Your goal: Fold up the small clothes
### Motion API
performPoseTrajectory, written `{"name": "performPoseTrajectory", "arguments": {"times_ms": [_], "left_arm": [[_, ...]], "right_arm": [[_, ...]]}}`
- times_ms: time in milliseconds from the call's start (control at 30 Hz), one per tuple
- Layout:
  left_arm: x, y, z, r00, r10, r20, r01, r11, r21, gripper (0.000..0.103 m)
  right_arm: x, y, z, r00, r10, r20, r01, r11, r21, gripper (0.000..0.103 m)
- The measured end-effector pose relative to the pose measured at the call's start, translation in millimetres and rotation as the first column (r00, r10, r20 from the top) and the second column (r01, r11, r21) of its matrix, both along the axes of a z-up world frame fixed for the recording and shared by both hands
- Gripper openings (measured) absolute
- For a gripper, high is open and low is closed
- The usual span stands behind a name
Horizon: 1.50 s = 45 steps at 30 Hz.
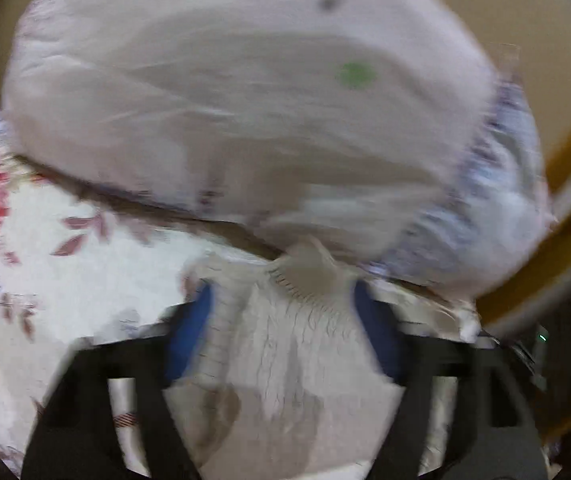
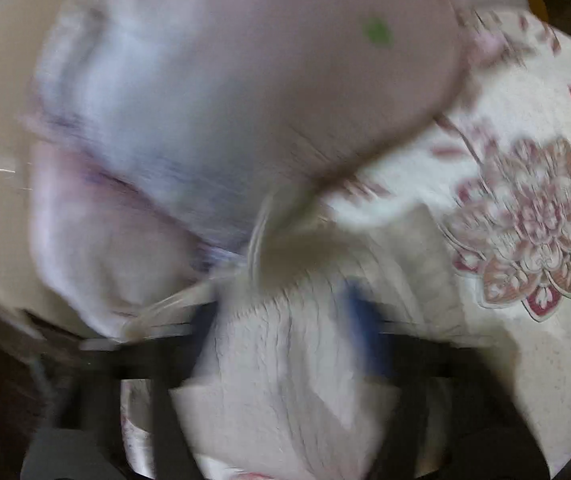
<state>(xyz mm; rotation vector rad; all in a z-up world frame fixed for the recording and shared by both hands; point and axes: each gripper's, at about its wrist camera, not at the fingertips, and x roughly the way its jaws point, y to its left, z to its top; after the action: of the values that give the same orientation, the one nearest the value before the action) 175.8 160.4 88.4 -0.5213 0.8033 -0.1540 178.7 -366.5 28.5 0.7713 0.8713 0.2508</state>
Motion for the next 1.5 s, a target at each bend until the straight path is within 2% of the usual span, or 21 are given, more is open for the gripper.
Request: {"name": "performPoseTrajectory", "arguments": {"times_ms": [100,167,300,367,433,467,500,633,733,833,933,1000,1067,1100,1133,1167,1200,1233,1300,1400,1500], "left_arm": [[-11.9,11.1,-18.5,0.998,-0.037,-0.046,0.037,0.999,-0.020,0.084],[-10.7,11.2,-34.8,0.993,-0.064,-0.103,0.062,0.998,-0.016,0.084],[1.3,1.0,-70.7,0.969,-0.075,-0.235,0.066,0.997,-0.046,0.083],[5.6,-7.9,-78.5,0.969,-0.063,-0.238,0.059,0.998,-0.020,0.082],[8.8,-17.2,-81.7,0.971,-0.067,-0.230,0.061,0.998,-0.031,0.072],[11.6,-18.2,-83.5,0.972,-0.074,-0.225,0.062,0.996,-0.060,0.038],[16.6,-19.5,-90.8,0.962,-0.092,-0.258,0.059,0.990,-0.131,0.021],[7.9,-27.0,-71.4,0.979,-0.077,-0.186,0.032,0.972,-0.232,0.016],[1.2,-69.2,-26.3,0.988,-0.138,-0.066,0.112,0.949,-0.296,0.014],[7.8,-149.0,12.5,0.963,-0.263,0.048,0.263,0.894,-0.364,0.013],[23.6,-237.6,16.6,0.929,-0.360,0.084,0.359,0.824,-0.439,0.013],[35.7,-300.1,3.6,0.882,-0.468,0.054,0.432,0.757,-0.491,0.028],[37.8,-327.1,-8.5,0.851,-0.525,0.021,0.444,0.698,-0.561,0.033],[32.5,-326.7,-11.2,0.852,-0.522,0.031,0.438,0.680,-0.588,0.050],[27.7,-318.9,-10.0,0.867,-0.497,0.044,0.429,0.698,-0.573,0.060],[22.4,-306.3,-7.5,0.890,-0.453,0.050,0.408,0.744,-0.529,0.081],[15.7,-282.7,-4.7,0.920,-0.389,0.048,0.369,0.815,-0.447,0.088],[13.8,-267.0,-5.0,0.936,-0.350,0.031,0.335,0.865,-0.373,0.088],[17.4,-249.2,-13.4,0.953,-0.298,-0.051,0.275,0.926,-0.257,0.088],[22.8,-235.0,-41.8,0.940,-0.283,-0.191,0.247,0.950,-0.194,0.088],[26.1,-245.9,-64.0,0.911,-0.320,-0.259,0.281,0.943,-0.176,0.088]], "right_arm": [[-28.5,-1.8,-7.9,0.999,0.022,0.029,-0.023,0.999,0.035,0.087],[-50.1,-7.0,-9.3,0.999,-0.006,0.035,0.006,1.000,0.004,0.088],[-64.9,-24.6,-14.2,0.999,-0.038,0.003,0.037,0.996,0.086,0.088],[-60.0,-22.5,-12.0,0.999,-0.035,0.001,0.034,0.995,0.093,0.088],[-57.7,-21.6,-10.1,1.000,-0.025,-0.003,0.025,0.995,0.095,0.088],[-56.6,-21.8,-7.4,1.000,-0.015,-0.005,0.016,0.995,0.097,0.088],[-53.8,-19.4,-5.8,1.000,-0.009,-0.006,0.010,0.995,0.095,0.088],[-51.0,-29.7,3.1,1.000,0.010,-0.004,-0.010,0.998,0.069,0.088],[-54.9,-51.0,13.1,1.000,0.000,0.018,-0.001,0.999,0.040,0.088],[-57.6,-76.6,20.1,0.999,-0.020,0.036,0.019,0.999,0.032,0.088],[-55.5,-90.9,22.8,0.999,-0.031,0.042,0.030,0.999,0.024,0.088],[-48.4,-97.9,20.9,0.999,-0.019,0.032,0.019,1.000,0.008,0.088],[-37.6,-104.3,11.9,1.000,0.007,-0.011,-0.007,1.000,0.019,0.090],[-34.5,-105.6,8.5,0.999,0.016,-0.028,-0.016,0.999,0.031,0.091],[-31.1,-106.9,4.3,0.999,0.028,-0.047,-0.025,0.998,0.050,0.094],[-27.0,-107.6,-1.9,0.997,0.050,-0.067,-0.044,0.996,0.076,0.095],[-24.7,-107.4,-4.7,0.995,0.062,-0.076,-0.055,0.995,0.083,0.095],[-20.9,-105.7,-9.8,0.992,0.082,-0.092,-0.074,0.993,0.088,0.095],[-14.6,-101.4,-16.2,0.988,0.108,-0.114,-0.100,0.992,0.081,0.095],[-2.2,-93.1,-30.8,0.976,0.153,-0.152,-0.139,0.985,0.102,0.095],[9.7,-78.1,-45.3,0.961,0.209,-0.179,-0.187,0.973,0.132,0.091]]}}
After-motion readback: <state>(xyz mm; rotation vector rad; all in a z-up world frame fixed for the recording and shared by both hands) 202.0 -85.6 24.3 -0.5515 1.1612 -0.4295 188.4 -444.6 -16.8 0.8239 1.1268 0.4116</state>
